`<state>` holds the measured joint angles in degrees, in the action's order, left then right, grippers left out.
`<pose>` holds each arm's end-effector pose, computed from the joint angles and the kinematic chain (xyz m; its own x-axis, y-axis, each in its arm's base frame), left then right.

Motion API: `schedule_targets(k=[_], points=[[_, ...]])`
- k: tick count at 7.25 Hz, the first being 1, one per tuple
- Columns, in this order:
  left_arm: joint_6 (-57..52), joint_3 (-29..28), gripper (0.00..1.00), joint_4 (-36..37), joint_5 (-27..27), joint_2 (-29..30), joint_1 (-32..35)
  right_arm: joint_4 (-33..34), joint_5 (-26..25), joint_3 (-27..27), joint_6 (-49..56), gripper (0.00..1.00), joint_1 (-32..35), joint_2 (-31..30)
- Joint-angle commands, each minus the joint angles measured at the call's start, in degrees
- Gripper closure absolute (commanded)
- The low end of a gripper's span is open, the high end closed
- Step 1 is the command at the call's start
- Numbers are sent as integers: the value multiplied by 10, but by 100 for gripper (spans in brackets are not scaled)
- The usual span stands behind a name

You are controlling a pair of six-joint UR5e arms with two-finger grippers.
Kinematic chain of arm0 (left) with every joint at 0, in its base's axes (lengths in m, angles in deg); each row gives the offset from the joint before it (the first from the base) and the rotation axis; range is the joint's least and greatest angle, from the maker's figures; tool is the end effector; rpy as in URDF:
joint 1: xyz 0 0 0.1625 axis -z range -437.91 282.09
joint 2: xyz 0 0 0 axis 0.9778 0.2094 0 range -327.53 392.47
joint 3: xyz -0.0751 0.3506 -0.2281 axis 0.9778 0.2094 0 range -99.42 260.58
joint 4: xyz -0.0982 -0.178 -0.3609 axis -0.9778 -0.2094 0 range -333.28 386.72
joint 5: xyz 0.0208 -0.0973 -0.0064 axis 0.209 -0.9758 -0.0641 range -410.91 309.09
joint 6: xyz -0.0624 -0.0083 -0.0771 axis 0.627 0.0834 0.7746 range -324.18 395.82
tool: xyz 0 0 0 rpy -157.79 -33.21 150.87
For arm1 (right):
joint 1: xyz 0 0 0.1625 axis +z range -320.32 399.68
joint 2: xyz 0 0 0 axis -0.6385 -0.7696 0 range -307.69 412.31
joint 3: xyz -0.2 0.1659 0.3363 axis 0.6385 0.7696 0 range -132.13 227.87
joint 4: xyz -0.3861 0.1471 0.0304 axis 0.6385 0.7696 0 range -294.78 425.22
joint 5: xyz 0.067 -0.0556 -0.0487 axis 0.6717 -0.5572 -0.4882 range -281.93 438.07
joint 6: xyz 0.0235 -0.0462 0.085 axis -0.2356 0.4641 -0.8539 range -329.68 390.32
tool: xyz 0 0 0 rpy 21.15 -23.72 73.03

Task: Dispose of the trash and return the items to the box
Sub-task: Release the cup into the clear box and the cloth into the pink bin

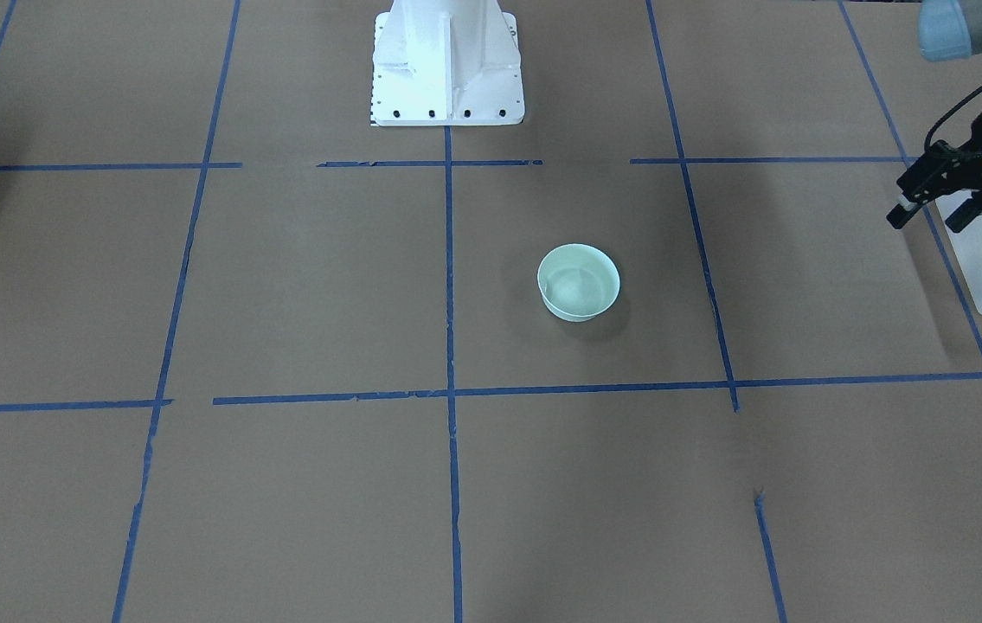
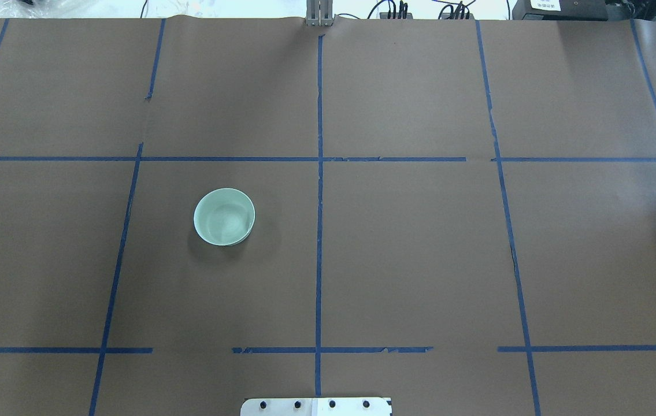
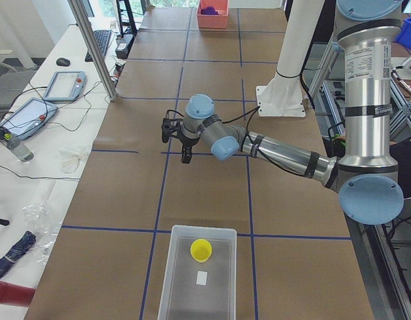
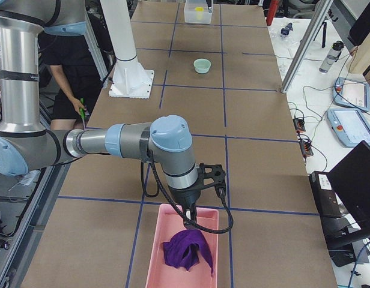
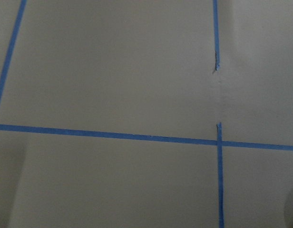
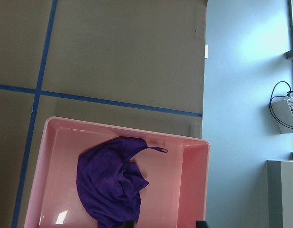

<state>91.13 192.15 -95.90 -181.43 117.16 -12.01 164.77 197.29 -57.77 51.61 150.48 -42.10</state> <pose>0.1250 -0.4477 0.4504 0.5020 -0.0625 -0.8626 0.2534 0.9643 0.0775 0.2406 -0.3947 0.5938 0.8938 -0.0631 0.4441 -0.0326 0.9783 0.2045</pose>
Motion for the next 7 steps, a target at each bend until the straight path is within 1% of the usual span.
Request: schedule_targets(k=[1,2,3,4,5,6,7], points=[[99,2,0,-40,4,8,-67,0,7,4,-24,0,-1,5],[139,2,0,-52,8,22,-95,0,19,0,-54,0,-4,5],[166,4,0,-53,39,33,-125,1,62,-1,-91,0,-11,5],[214,12,0,-53,108,41,-185,2,112,-1,-143,0,-29,5],[254,11,0,-48,146,69,-226,2,137,-1,-157,0,-37,5],[275,8,0,-34,172,85,-257,3,165,-3,-158,0,-41,5],[277,7,0,21,202,125,-276,2,171,-5,-158,0,-51,3]])
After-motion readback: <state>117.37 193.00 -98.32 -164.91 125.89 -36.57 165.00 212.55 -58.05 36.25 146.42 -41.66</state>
